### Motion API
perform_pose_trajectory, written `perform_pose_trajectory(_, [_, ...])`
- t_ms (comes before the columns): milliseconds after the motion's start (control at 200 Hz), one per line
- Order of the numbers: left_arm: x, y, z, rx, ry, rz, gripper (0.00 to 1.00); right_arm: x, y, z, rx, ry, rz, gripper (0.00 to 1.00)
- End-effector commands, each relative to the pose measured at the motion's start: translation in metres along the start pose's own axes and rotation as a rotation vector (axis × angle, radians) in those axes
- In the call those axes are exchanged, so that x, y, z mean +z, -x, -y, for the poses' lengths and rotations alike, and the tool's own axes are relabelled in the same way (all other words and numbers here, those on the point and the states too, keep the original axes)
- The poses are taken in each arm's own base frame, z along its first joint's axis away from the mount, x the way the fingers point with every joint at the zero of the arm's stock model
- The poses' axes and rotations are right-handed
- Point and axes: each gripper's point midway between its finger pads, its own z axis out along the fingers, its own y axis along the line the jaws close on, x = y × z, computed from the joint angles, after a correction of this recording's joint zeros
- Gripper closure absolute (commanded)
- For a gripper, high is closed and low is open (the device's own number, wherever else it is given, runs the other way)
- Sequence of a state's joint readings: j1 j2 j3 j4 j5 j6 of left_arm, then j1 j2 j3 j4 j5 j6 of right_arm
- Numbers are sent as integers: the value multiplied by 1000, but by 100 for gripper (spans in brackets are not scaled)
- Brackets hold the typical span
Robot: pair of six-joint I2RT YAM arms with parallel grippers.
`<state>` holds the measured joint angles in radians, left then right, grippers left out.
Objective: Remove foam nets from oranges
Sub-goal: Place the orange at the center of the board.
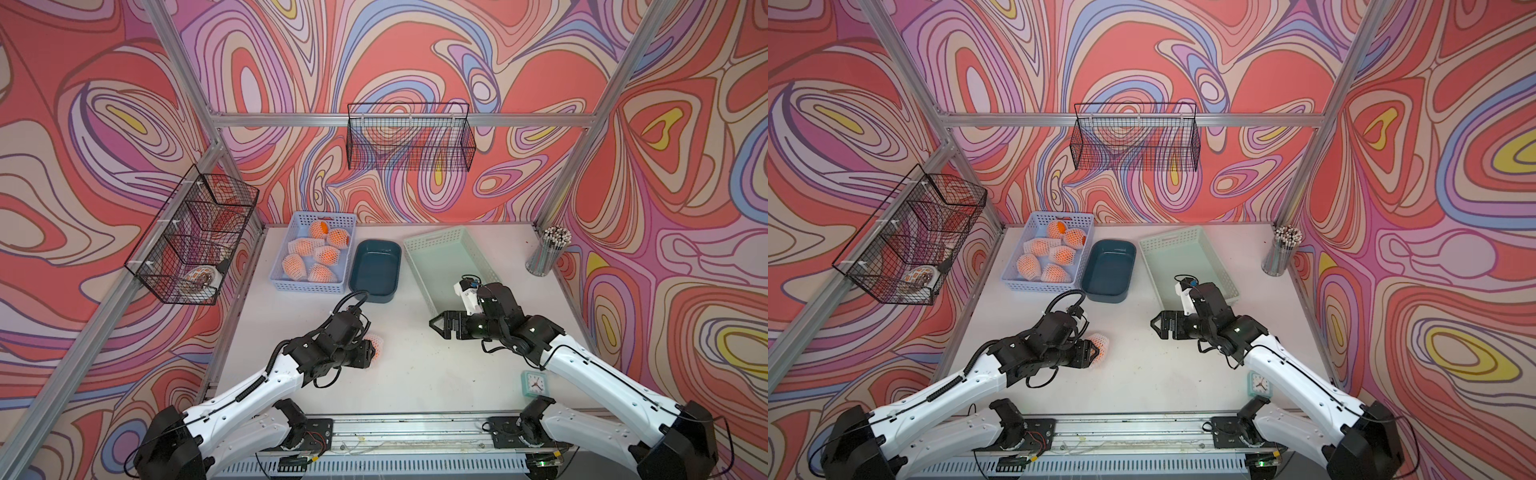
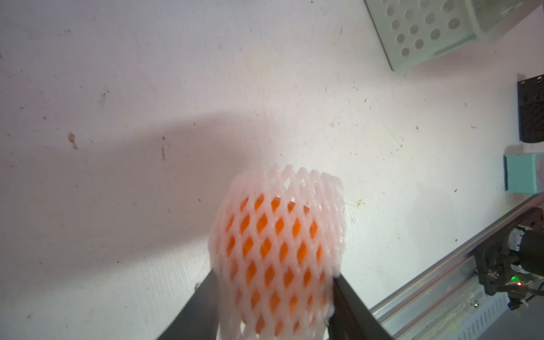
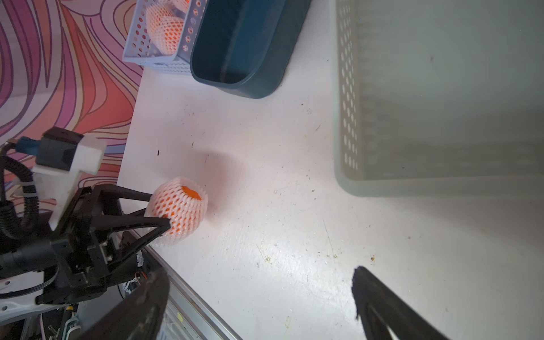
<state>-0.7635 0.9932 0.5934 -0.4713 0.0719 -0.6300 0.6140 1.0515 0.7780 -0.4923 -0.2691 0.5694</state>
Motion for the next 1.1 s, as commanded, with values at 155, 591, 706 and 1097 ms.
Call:
perform_pose_trajectory(155, [22,9,13,-68,-29,69,37,33,-18,-8,21,-39,-29,2])
perform_pose_trajectory(591, [17,-3,-3,-99,16,70,14,66,-27,-19,10,-37,-54,2])
perform_pose_trajectory(706, [-1,10,-5,-87,47,119,9,68,-32,-22,19,-27,-60,2])
perform_pose_trajectory(1097, [-5,17,5,-115,-57,102,12,103,-65,-60,79,91,-109,5])
